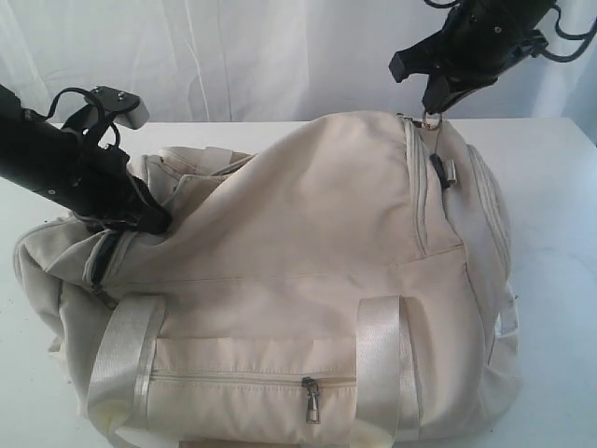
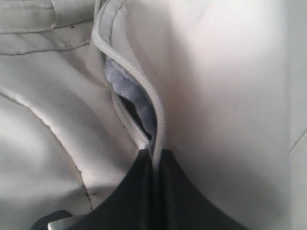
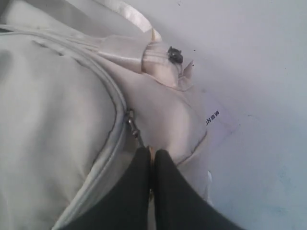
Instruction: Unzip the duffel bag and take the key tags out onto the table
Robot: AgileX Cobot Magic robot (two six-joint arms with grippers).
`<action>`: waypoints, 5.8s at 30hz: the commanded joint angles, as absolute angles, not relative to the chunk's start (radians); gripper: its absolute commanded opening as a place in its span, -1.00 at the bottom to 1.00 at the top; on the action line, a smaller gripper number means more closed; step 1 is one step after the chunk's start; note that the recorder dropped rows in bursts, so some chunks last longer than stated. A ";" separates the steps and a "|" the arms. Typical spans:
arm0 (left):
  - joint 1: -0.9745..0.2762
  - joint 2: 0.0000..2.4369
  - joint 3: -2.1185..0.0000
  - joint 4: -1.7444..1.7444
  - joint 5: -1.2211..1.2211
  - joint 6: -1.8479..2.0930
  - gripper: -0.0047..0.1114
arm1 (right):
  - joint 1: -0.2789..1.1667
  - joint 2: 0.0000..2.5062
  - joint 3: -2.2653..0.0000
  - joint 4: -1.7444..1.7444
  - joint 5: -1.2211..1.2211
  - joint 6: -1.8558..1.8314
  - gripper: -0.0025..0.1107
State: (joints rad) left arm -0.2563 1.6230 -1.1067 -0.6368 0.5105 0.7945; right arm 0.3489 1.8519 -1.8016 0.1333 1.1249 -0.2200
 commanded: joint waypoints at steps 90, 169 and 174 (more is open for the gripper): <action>-0.261 1.577 -1.113 -0.679 0.570 0.788 -0.92 | 0.338 0.945 -0.666 0.413 1.148 -0.181 0.16; -0.264 1.187 -1.006 -0.622 0.889 0.703 -0.92 | 0.477 1.684 -1.507 0.601 1.210 -0.517 -0.91; -0.264 1.187 -1.006 -0.628 0.889 0.703 -0.92 | 0.477 1.689 -1.586 0.522 0.744 -0.465 -0.85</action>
